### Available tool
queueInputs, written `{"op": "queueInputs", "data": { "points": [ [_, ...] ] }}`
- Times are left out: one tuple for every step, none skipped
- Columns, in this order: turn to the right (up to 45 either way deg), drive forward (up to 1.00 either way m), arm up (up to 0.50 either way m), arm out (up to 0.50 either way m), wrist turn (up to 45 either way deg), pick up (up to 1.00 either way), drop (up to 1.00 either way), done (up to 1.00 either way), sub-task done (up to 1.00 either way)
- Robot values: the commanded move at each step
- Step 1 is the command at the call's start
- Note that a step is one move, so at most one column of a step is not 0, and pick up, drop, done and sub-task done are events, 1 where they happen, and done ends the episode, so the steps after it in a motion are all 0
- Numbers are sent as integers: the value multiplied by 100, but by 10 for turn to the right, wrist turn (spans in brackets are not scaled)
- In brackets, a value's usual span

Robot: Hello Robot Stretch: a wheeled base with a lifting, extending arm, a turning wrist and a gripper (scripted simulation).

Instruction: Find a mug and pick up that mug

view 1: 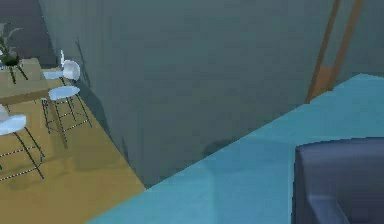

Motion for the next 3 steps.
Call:
{"op": "queueInputs", "data": {
  "points": [
    [60, 0, 0, 0, 0, 0, 0, 0, 0],
    [0, 10, 0, 0, 0, 0, 0, 0, 0],
    [-30, 0, 0, 0, 0, 0, 0, 0, 0]
  ]
}}
